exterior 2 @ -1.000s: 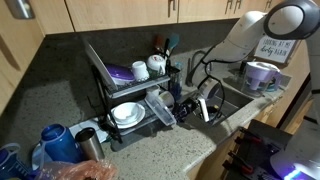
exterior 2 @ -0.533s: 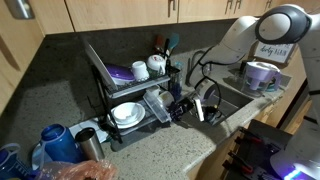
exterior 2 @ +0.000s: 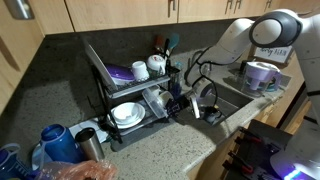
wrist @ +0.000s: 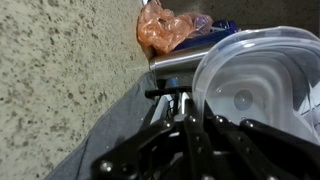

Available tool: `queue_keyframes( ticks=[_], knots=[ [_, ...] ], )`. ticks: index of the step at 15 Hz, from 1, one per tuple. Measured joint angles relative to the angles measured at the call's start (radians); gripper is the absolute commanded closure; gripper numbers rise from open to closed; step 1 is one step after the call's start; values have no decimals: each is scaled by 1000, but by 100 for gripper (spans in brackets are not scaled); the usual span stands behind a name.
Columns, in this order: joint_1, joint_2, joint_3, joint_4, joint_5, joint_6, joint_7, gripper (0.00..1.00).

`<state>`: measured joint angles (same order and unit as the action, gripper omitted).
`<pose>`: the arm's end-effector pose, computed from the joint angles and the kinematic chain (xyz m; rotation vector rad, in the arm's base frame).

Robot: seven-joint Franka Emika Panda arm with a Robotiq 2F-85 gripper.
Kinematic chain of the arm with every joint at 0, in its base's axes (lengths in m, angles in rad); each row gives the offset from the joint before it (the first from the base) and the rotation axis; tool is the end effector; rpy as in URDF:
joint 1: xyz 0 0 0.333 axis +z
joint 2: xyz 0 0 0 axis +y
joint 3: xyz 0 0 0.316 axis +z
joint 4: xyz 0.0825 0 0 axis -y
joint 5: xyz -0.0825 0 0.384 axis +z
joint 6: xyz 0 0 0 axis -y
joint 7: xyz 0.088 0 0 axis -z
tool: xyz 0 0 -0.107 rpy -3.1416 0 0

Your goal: Put the lunchbox on the drying rack.

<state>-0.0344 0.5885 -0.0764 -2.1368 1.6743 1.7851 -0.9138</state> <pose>0.5321 0.0251 0.1336 -1.7096 0.4453 -0.0380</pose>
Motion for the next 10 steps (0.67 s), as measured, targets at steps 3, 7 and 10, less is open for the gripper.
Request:
queue_keyframes(
  ticks=[3, 7, 10],
  knots=[
    [0, 25, 0, 35, 0, 2, 19, 98],
    [1, 54, 0, 85, 0, 10, 47, 98],
    [0, 66, -1, 118, 0, 20, 61, 98]
  ],
)
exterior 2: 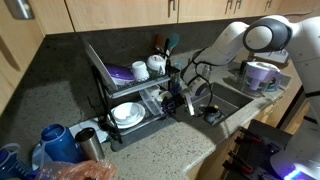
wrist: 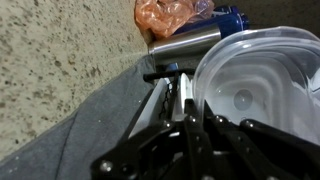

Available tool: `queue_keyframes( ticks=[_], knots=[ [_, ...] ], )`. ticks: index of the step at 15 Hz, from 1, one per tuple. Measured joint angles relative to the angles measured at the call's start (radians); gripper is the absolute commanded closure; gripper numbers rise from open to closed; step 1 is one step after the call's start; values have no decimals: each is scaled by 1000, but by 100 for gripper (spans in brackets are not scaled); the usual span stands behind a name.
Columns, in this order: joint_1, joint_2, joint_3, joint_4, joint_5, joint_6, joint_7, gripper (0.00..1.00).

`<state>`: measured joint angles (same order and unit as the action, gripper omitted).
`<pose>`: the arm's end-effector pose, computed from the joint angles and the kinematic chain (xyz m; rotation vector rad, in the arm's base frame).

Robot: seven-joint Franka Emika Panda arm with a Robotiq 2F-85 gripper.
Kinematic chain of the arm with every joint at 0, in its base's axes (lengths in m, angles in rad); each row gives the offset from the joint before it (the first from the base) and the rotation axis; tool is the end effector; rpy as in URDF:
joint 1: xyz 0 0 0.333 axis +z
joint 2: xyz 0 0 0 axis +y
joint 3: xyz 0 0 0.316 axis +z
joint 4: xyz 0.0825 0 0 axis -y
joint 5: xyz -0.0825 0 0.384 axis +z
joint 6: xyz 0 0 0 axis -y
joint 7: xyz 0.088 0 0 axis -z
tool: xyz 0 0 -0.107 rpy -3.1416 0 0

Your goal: Put the lunchbox on the drying rack.

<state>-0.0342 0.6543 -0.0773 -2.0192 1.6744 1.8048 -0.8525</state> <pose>0.5670 0.0198 0.1305 -1.7167 0.4669 -0.0437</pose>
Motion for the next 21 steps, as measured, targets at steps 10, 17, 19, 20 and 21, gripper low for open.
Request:
queue_keyframes(
  ticks=[10, 17, 19, 20, 21],
  knots=[
    [-5, 31, -2, 58, 0, 34, 36, 98],
    [-8, 44, -2, 80, 0, 32, 39, 98],
    [-9, 47, -2, 85, 0, 29, 51, 98],
    [-9, 47, -2, 87, 0, 28, 55, 98],
    [-10, 47, -2, 87, 0, 26, 55, 92]
  ],
)
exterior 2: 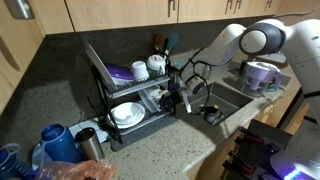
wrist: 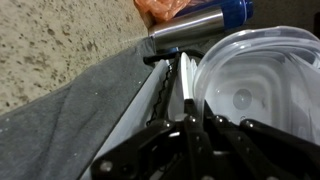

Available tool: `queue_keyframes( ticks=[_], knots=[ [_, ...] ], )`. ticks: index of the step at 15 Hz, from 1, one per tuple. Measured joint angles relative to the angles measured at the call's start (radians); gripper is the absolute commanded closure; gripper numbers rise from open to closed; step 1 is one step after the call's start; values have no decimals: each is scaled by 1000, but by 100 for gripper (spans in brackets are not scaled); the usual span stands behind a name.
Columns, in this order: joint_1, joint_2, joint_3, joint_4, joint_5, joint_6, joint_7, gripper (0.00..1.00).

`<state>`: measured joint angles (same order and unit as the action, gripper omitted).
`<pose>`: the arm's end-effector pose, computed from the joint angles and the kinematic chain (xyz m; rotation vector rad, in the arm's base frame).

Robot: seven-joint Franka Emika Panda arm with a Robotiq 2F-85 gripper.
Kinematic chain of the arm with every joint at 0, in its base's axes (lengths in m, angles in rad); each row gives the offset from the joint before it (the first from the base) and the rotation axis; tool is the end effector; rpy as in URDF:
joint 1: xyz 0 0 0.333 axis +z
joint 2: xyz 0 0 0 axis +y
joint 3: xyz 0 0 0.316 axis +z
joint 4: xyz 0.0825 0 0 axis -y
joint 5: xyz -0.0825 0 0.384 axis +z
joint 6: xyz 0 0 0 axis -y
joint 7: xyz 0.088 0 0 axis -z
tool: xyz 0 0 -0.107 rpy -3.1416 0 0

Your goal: Put the lunchbox on the drying rack.

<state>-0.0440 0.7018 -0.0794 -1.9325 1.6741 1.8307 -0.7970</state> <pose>0.5920 0.0081 0.1282 -1.7249 0.5073 -0.0547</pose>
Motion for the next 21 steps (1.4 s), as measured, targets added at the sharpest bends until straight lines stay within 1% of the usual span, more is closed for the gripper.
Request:
queue_keyframes(
  ticks=[1, 6, 7, 10, 12, 13, 14, 17, 21],
  knots=[
    [-1, 0, 0, 0, 0, -3, 0, 77],
    [-19, -1, 0, 3, 0, -38, 0, 42],
    [-25, -1, 0, 2, 0, -50, 0, 38],
    [-45, -5, 0, -2, 0, -75, -1, 34],
    [-59, -11, -1, -8, 0, -91, -2, 42],
    [-66, -16, -1, -12, 0, -101, -3, 42],
    [-72, -23, -3, -18, 0, -114, -3, 45],
    [-81, -50, -13, -45, -16, -164, -4, 42],
    [-78, -87, -20, -93, -86, -197, -4, 39]
  ],
)
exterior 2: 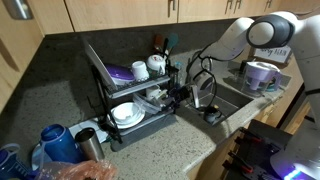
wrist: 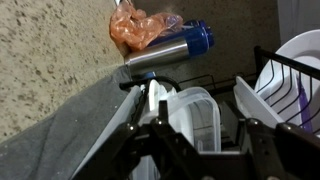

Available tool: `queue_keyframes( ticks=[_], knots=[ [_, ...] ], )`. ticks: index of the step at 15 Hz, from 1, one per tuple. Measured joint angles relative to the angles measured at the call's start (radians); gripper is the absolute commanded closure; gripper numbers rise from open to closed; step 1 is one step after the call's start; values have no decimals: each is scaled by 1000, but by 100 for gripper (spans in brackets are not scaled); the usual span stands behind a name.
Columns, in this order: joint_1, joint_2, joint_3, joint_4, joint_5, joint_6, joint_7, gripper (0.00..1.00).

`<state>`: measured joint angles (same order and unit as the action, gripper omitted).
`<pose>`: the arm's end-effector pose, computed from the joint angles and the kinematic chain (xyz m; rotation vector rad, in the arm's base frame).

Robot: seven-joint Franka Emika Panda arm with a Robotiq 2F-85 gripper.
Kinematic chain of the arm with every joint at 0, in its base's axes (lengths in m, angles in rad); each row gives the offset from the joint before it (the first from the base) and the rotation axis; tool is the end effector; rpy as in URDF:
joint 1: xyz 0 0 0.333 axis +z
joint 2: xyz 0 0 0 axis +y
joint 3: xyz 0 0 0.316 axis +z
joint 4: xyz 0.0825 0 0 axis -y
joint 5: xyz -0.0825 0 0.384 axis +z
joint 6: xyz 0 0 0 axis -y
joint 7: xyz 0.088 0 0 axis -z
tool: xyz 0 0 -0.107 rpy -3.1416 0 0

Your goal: Put the lunchbox on the drying rack.

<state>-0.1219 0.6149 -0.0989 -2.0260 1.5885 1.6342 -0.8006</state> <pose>0.5608 -0.0219 0.1599 -1.6199 0.4250 0.0113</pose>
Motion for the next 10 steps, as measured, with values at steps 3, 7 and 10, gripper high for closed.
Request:
queue_keyframes(
  ticks=[3, 7, 10],
  knots=[
    [6, -19, 0, -38, -54, -8, 0, 38],
    [18, -48, 1, -91, -148, -41, 0, 30],
    [34, -87, 2, -141, -231, -61, 0, 17]
  ],
)
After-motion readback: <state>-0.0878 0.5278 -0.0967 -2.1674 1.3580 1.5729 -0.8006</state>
